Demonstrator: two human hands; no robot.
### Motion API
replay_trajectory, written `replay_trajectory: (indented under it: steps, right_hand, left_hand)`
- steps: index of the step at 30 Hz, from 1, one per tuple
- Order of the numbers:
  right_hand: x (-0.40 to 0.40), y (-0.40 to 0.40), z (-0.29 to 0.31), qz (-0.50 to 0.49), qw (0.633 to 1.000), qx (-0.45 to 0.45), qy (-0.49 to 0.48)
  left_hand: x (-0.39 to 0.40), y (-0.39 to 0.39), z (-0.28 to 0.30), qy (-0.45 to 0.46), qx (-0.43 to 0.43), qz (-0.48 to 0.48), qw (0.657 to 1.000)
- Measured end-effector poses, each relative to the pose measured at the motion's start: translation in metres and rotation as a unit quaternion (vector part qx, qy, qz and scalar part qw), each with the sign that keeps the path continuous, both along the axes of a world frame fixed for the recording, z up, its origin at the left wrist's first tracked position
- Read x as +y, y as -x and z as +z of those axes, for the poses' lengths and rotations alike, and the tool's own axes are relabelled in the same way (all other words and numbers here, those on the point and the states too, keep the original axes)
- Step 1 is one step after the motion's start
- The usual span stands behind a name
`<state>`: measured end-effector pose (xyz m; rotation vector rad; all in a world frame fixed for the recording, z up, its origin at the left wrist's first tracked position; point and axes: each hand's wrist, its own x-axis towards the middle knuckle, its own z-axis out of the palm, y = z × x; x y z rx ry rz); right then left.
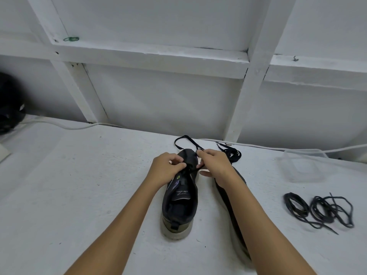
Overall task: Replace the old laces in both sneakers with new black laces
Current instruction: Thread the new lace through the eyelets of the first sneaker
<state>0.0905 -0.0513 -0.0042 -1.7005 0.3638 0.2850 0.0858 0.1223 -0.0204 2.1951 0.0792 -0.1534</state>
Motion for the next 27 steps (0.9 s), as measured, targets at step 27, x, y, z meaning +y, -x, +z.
replay_trajectory:
  steps: [27]
  right_hand:
    - [-0.008, 0.01, 0.021, 0.046, 0.998, -0.05, -0.013]
  left_hand:
    - [0.046, 0.004, 0.027, -0.077, 0.022, -0.133, 0.988]
